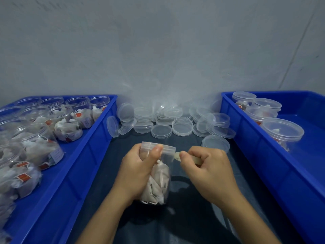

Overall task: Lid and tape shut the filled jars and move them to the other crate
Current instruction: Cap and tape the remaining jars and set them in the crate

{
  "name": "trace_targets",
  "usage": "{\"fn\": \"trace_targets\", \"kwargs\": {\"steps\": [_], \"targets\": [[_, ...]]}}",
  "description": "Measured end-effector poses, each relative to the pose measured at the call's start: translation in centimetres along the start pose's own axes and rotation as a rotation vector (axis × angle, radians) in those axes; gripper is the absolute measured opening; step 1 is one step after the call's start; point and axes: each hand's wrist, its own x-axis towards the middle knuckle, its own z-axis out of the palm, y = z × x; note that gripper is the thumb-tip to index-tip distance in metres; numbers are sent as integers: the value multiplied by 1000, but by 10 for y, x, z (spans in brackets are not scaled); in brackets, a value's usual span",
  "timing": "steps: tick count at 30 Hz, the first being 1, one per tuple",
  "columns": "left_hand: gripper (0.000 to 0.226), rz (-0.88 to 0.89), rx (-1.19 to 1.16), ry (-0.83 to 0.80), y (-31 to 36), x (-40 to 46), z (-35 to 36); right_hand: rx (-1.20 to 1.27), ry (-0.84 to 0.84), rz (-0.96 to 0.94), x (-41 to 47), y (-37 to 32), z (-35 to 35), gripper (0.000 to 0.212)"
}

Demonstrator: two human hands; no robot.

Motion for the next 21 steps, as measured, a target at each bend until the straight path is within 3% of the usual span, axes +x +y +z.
{"fn": "trace_targets", "kwargs": {"steps": [3,7,8,10,12,14,16,17,20,21], "targets": [[74,-129,-258,-191,0,1,-2,142,-26,28,2,0,-5,49],[85,-328,-766,-411,3,1,-19,890,99,209,12,4,-19,40],[87,-321,-841,-450,4,0,-20,947,142,221,13,9,-24,40],[83,-284,-851,-482,4,1,-15,818,205,200,15,18,-28,42],[80,-263,-790,-463,3,0,-2,486,172,155,13,28,-21,45],[85,-255,-690,-381,2,1,7,78,88,107,11,36,-6,49],[97,-218,-609,-245,-3,2,11,-149,32,23,9,40,8,48],[92,-165,-580,-187,-6,2,12,-174,-12,-18,8,42,13,48],[45,-49,-540,-102,-11,1,18,-205,-172,-54,8,48,22,53],[41,-28,-524,-68,-12,1,20,-226,-227,-57,8,50,24,51]]}}
